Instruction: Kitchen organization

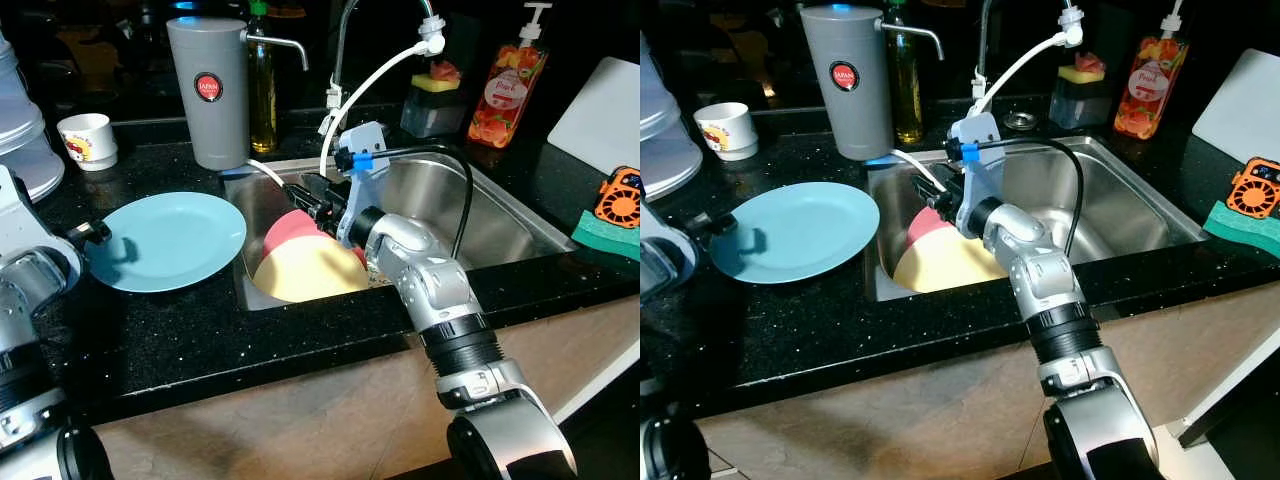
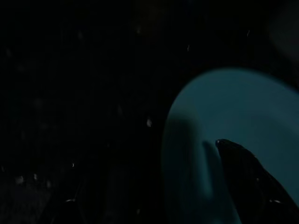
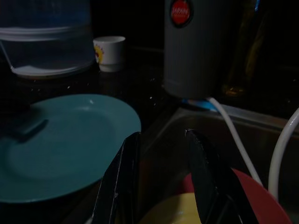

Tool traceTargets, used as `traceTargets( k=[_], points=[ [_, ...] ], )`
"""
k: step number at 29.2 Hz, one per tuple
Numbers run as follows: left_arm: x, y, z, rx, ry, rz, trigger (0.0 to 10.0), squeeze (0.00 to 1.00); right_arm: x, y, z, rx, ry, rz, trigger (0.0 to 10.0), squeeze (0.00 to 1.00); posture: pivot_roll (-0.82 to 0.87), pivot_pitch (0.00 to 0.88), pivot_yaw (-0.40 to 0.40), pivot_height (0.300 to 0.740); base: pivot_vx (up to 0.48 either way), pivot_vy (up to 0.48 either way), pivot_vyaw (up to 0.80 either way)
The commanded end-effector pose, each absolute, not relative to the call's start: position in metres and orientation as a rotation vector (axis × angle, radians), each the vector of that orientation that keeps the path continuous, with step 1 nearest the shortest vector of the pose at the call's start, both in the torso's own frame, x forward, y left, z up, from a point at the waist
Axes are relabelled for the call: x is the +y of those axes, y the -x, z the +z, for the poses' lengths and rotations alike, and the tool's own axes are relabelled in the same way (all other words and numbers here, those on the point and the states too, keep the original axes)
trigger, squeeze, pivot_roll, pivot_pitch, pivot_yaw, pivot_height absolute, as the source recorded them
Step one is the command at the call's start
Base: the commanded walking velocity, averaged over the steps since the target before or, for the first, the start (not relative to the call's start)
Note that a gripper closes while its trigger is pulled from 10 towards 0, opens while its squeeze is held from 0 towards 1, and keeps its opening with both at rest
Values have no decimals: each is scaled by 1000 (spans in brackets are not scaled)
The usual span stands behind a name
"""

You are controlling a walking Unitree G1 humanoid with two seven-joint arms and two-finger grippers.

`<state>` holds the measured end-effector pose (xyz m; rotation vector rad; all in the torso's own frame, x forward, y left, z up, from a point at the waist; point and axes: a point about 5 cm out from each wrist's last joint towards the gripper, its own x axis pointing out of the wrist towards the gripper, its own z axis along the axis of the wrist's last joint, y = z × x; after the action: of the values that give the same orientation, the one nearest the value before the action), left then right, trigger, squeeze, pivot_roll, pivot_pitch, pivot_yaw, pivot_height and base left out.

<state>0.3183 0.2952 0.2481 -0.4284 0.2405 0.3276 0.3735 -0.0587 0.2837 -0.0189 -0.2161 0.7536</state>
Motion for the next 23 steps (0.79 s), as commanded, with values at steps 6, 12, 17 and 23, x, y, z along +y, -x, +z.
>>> traceTargets(
  k=[6, 12, 17, 23],
  points=[
    [287, -316, 233, 316, 400, 276, 10000, 0, -54, -361, 275, -149, 31, 924, 10000, 0, 30, 77, 9, 740, 0, 0, 0],
    [283, -315, 225, 355, 400, 254, 10000, 0, -53, -343, 271, -113, -9, 1110, 10000, 0, 32, 81, 7, 740, 0, 0, 0],
    [282, -315, 224, 363, 399, 235, 10000, 0, -51, -335, 266, -82, 13, 1176, 10000, 0, 32, 81, 7, 740, 0, 0, 0],
    [282, -315, 222, 359, 434, 208, 3412, 0, -49, -332, 266, -76, 18, 1192, 10000, 0, 36, 83, 9, 740, 0, 0, 0]
  ],
)
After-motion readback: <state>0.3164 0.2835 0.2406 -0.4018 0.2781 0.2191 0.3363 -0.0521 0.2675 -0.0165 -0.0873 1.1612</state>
